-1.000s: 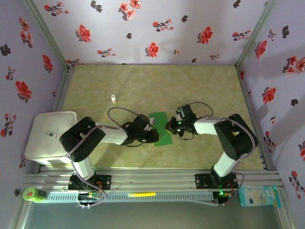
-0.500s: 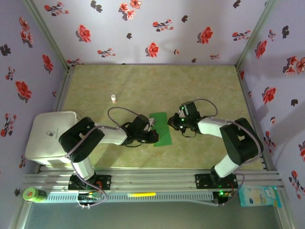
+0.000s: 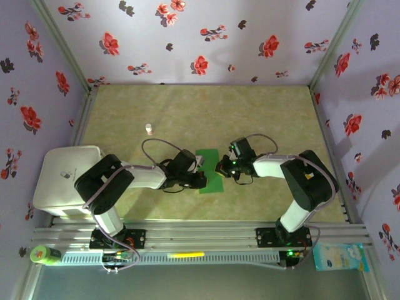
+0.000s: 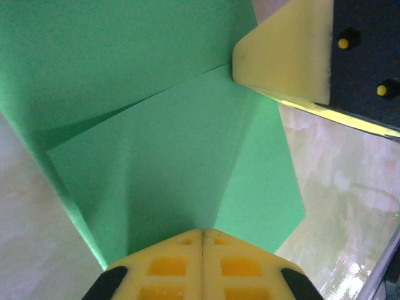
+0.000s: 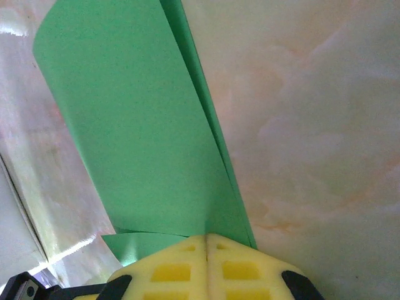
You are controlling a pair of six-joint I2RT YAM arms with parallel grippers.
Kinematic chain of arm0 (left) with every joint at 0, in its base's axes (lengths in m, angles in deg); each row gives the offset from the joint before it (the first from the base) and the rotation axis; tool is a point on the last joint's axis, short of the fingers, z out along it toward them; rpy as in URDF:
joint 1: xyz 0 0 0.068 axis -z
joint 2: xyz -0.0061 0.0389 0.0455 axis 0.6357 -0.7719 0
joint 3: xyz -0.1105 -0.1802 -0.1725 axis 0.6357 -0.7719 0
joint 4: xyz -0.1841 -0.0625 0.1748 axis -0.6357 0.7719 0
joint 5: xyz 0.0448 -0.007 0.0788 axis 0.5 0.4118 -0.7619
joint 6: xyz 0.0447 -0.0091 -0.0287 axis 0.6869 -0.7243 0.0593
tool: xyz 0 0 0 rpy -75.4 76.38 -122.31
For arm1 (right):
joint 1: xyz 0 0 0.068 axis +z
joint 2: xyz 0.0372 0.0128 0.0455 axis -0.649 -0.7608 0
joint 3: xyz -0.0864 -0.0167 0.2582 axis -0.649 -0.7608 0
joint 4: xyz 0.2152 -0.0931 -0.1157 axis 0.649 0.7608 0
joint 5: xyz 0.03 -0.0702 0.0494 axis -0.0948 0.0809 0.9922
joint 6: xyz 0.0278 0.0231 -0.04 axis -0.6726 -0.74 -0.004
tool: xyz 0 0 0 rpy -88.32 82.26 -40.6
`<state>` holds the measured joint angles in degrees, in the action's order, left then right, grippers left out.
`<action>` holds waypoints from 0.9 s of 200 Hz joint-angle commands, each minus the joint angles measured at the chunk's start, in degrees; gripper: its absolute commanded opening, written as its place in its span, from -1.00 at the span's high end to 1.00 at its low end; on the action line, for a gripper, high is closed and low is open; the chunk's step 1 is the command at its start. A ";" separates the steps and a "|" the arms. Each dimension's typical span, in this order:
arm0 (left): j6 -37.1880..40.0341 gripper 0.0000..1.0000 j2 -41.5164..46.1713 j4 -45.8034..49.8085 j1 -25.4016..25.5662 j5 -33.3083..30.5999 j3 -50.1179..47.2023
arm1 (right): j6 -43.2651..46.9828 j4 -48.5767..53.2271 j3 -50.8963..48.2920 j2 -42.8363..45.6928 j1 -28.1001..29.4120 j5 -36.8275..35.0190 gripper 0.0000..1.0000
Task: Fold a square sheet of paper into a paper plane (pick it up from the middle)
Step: Fold the triangle a second time at the center of the table.
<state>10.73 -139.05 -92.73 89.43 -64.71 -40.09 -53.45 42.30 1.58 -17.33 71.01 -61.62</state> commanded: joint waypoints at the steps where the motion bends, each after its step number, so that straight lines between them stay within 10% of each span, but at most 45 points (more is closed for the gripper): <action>1: -2.65 0.98 4.86 2.01 -0.08 -0.52 -0.73 | 1.36 4.68 -1.87 -1.16 0.30 -4.65 1.00; 180: -7.38 0.93 -6.43 2.13 -0.12 3.17 9.91 | -0.73 0.99 -4.03 -1.02 0.38 -3.27 1.00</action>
<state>3.99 -143.75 -89.72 89.43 -62.37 -32.31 -53.71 38.82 -0.33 -17.00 71.03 -61.57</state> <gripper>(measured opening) 0.047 0.046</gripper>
